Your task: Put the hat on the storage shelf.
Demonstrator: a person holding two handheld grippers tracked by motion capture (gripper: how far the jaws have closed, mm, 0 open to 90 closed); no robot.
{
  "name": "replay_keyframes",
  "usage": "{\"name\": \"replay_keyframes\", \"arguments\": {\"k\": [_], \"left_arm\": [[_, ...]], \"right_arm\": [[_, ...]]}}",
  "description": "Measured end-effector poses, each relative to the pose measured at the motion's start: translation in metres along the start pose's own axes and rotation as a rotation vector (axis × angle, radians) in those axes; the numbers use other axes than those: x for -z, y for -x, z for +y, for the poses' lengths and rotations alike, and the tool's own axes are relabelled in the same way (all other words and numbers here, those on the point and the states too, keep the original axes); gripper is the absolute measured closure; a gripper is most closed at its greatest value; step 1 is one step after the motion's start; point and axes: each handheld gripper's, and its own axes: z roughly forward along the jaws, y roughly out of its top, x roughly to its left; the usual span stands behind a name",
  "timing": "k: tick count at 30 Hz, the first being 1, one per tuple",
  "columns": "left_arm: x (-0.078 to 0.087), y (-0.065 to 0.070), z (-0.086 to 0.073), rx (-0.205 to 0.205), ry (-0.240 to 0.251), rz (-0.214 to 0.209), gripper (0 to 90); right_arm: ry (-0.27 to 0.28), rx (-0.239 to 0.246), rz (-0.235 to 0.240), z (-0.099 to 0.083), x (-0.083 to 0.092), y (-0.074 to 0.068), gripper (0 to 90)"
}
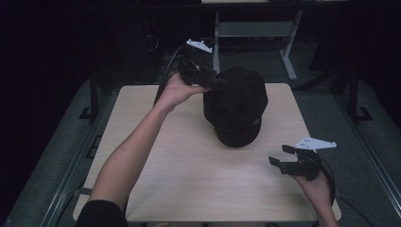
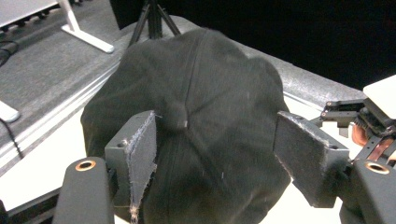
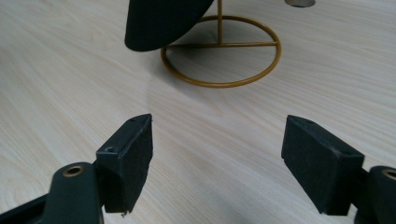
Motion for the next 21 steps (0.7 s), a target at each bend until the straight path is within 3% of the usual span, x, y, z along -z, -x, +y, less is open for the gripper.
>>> {"name": "replay_keyframes", "arguments": {"k": [6,12,21], "left_arm": [[0.012,0.003,-0.02,0.024,0.009,0.019,29.5],[0.023,0.013,-0.042,0.015,-0.002,0.023,27.8],[0.036,0.022,-0.057,0.019,0.021,0.02,27.4]], "right_arm": [[-0.018,0.017,-0.002,0.0,0.0,-0.007,24.3],[-0.007,0.023,-0.006,-0.005,0.006,-0.014,24.3],[-0.016,0.04,0.0,-0.003,0.004,-0.022,24.4]]}}
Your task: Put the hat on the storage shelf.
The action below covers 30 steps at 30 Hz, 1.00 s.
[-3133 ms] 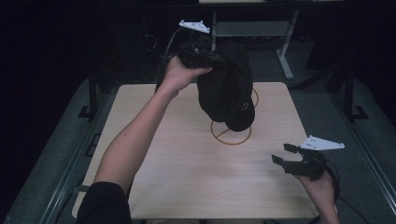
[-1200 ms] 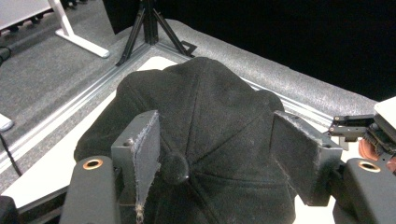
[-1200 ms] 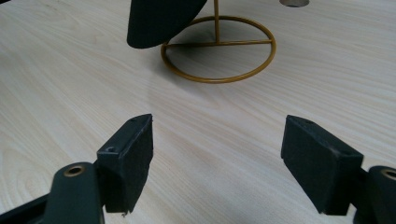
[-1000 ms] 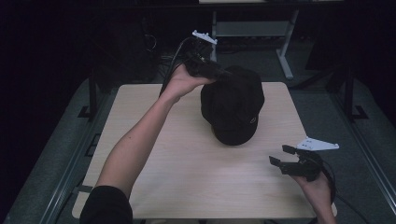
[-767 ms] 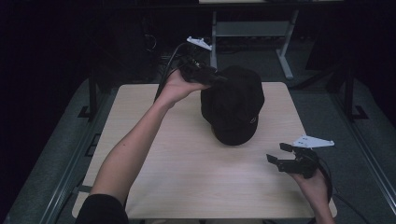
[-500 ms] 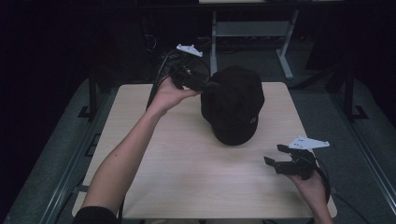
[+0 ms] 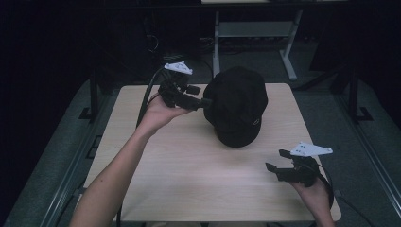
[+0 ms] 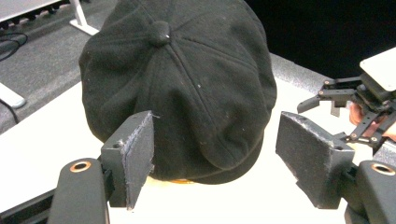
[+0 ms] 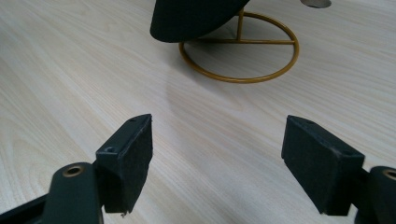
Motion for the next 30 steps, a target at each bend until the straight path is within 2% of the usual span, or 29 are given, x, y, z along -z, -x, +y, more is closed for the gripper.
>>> {"name": "replay_keyframes", "arguments": {"k": [15,30], "left_arm": [[0.018,-0.003,-0.027,0.021,0.039,0.015,26.7],[0.026,-0.003,-0.054,0.036,0.034,0.019,26.4]], "right_arm": [[-0.02,-0.001,0.009,-0.001,-0.006,-0.005,24.6],[-0.035,0.014,0.014,-0.001,-0.009,-0.006,24.6]]}}
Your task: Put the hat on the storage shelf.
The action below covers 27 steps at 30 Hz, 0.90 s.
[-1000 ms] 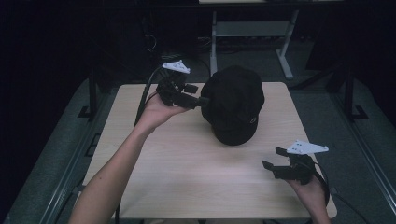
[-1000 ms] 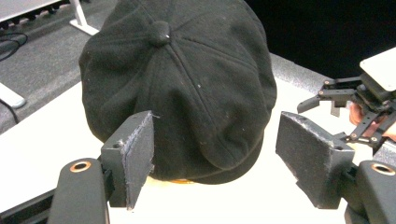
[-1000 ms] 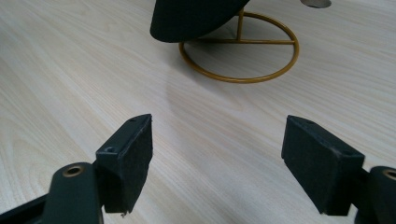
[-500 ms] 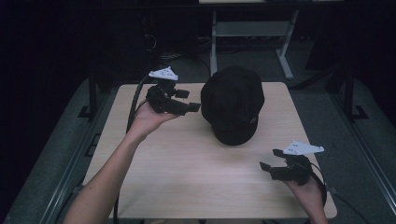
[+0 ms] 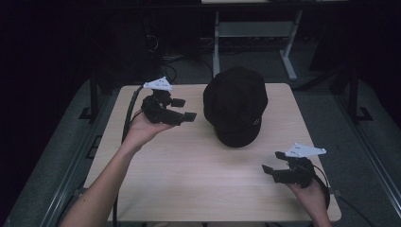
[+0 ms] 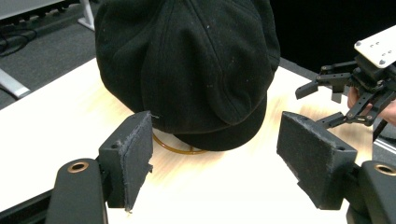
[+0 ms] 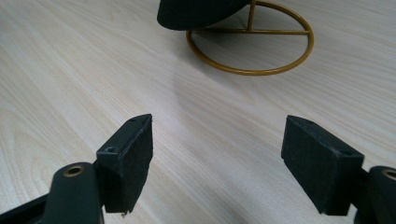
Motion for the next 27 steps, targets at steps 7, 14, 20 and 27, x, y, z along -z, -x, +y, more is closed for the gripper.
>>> {"name": "replay_keyframes", "arguments": {"k": [7,14,20,27], "left_arm": [[0.003,-0.004,-0.018,0.024,-0.007,0.007,26.2],[0.005,-0.006,-0.031,0.049,-0.002,0.006,25.6],[0.009,-0.008,-0.045,0.054,-0.004,0.02,24.4],[0.011,-0.009,-0.058,0.07,0.001,0.024,24.1]], "right_arm": [[-0.004,-0.004,0.002,0.001,-0.001,-0.001,24.6],[-0.004,0.002,-0.004,0.001,-0.001,-0.002,24.6],[-0.014,0.006,0.0,0.001,-0.003,-0.001,24.8],[-0.018,0.008,0.003,0.001,-0.005,0.0,24.9]]}}
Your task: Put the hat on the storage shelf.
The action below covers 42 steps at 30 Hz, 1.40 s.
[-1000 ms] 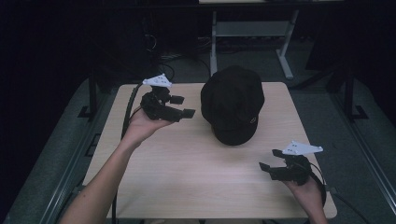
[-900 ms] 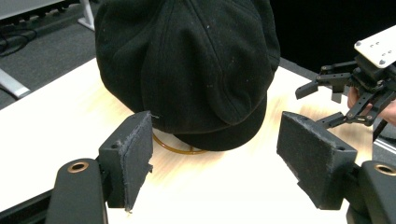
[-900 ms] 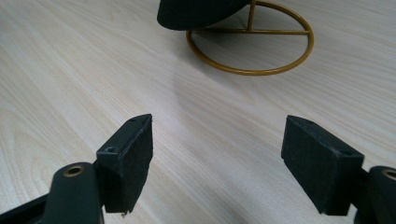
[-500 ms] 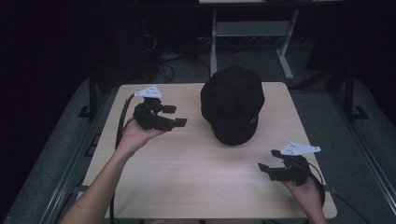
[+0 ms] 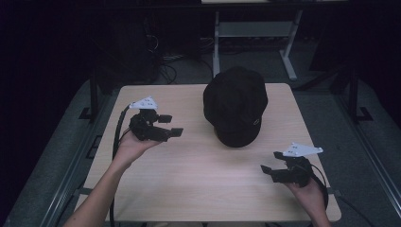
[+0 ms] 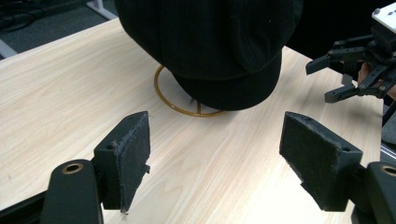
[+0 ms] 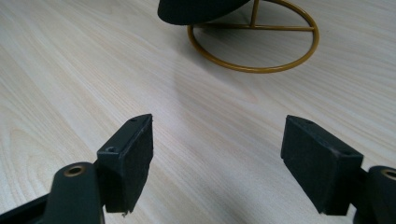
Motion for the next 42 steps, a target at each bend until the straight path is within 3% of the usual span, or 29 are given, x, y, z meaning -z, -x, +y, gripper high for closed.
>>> {"name": "replay_keyframes", "arguments": {"k": [17,23,32,38,42], "left_arm": [[0.004,0.001,-0.045,0.023,-0.005,0.026,23.4],[0.006,0.001,-0.053,0.026,-0.002,0.036,23.5],[0.01,0.0,-0.075,0.047,0.01,0.043,23.4],[0.012,-0.002,-0.091,0.084,0.021,0.044,23.4],[0.017,-0.001,-0.098,0.072,0.013,0.065,23.3]], "right_arm": [[-0.011,0.007,0.007,0.0,-0.002,-0.002,24.9],[-0.011,0.01,0.006,0.0,-0.002,-0.002,24.9],[0.003,-0.002,-0.002,0.0,0.002,0.002,24.9],[-0.003,0.0,-0.003,-0.001,0.002,0.001,24.9],[0.0,0.001,-0.002,-0.001,0.003,0.001,24.9]]}}
